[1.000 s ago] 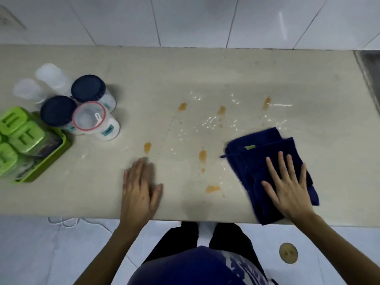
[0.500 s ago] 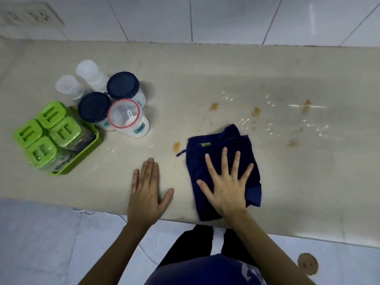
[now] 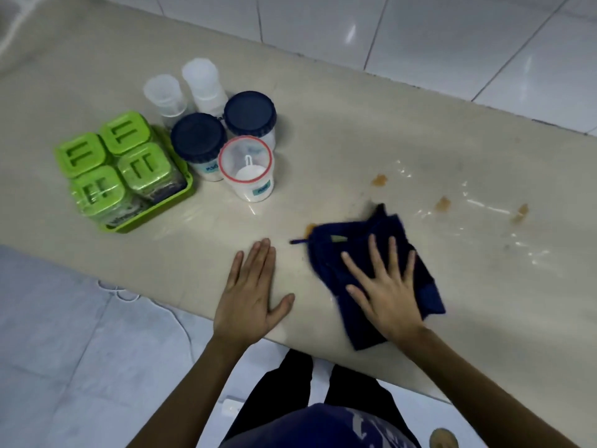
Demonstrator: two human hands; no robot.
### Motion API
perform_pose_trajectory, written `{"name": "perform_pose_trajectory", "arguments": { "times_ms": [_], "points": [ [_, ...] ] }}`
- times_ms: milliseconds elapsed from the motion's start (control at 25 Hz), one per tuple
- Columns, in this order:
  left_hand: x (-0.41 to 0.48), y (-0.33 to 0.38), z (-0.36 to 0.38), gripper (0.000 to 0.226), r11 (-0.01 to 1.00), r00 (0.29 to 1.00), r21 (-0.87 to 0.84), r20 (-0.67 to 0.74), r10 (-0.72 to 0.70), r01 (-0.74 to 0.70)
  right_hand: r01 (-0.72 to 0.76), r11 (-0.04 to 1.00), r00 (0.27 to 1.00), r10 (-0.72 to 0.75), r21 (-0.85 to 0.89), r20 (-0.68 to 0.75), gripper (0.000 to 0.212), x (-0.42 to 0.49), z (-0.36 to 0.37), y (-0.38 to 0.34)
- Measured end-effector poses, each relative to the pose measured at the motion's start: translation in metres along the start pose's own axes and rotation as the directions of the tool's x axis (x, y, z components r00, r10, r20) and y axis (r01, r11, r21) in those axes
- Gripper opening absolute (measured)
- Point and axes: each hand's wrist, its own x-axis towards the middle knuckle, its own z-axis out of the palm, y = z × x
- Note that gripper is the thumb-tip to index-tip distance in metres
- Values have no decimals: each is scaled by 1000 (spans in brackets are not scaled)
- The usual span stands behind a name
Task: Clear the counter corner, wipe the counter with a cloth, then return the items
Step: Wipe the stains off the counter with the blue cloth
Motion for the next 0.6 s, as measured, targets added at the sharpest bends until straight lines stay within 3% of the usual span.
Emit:
{"name": "perform_pose_trajectory", "arguments": {
  "times_ms": [120,240,320,440,520,600],
  "points": [
    [-1,-4,1,67,970,989,-222,-90,-119,97,227,973,973,-228,-50,-23,56,47,2,-66],
    [1,-5,1,59,940,959,-285,-153,-237,187,281,956,959,-284,-79,-28,54,54,2,-38],
    [4,-4,2,60,960,965,-218,-151,-212,177,175,983,983,-178,-58,-40,53,42,-1,20],
    [3,-5,5,59,970,969,-182,-156,-190,161,-170,984,985,170,51,14,65,15,-12,105],
    [2,-6,6,56,960,960,-215,-176,-217,178,-332,942,943,331,58,30,71,5,-15,118],
    [3,-6,6,54,943,946,-264,-196,-257,202,-358,933,934,358,29,14,68,10,-11,89]
  ]
}}
